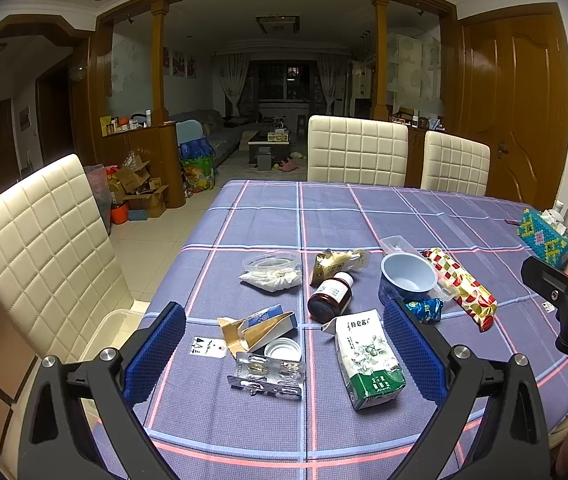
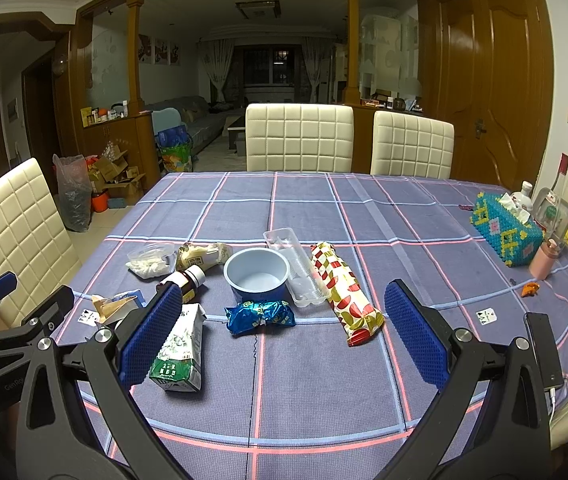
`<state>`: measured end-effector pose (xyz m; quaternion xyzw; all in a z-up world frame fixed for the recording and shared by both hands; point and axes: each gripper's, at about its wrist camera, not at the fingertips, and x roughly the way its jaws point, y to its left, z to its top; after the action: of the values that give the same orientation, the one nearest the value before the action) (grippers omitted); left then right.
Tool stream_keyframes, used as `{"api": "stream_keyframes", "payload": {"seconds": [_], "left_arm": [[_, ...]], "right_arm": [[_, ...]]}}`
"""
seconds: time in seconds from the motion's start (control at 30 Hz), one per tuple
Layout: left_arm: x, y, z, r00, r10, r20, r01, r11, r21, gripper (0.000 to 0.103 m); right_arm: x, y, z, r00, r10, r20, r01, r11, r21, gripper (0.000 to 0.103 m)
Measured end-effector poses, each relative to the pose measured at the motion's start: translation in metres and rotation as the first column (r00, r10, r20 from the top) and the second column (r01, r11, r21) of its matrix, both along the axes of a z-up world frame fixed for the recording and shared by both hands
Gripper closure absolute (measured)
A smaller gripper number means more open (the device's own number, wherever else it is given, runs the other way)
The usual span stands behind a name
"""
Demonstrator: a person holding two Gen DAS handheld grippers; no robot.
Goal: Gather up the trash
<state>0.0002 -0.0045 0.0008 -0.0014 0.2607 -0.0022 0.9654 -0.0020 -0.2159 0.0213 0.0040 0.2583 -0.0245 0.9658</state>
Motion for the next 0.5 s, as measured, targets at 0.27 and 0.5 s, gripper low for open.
{"api": "stream_keyframes", "payload": {"seconds": [0.27, 0.5], "left_arm": [[0.0000, 0.0000, -0.0001, 1.000, 0.000, 0.000, 0.000, 1.000, 0.000, 0.006], [-0.0001, 0.0000, -0.0002, 1.000, -0.001, -0.001, 0.001, 1.000, 0.000, 0.006]], "right_arm": [[0.0004, -0.0002, 0.0001, 1.000, 0.000, -0.002, 0.000, 1.000, -0.001, 0.003], [0.0005, 0.0015, -0.0046, 1.000, 0.001, -0.004, -0.001, 1.000, 0.000, 0.003]]}}
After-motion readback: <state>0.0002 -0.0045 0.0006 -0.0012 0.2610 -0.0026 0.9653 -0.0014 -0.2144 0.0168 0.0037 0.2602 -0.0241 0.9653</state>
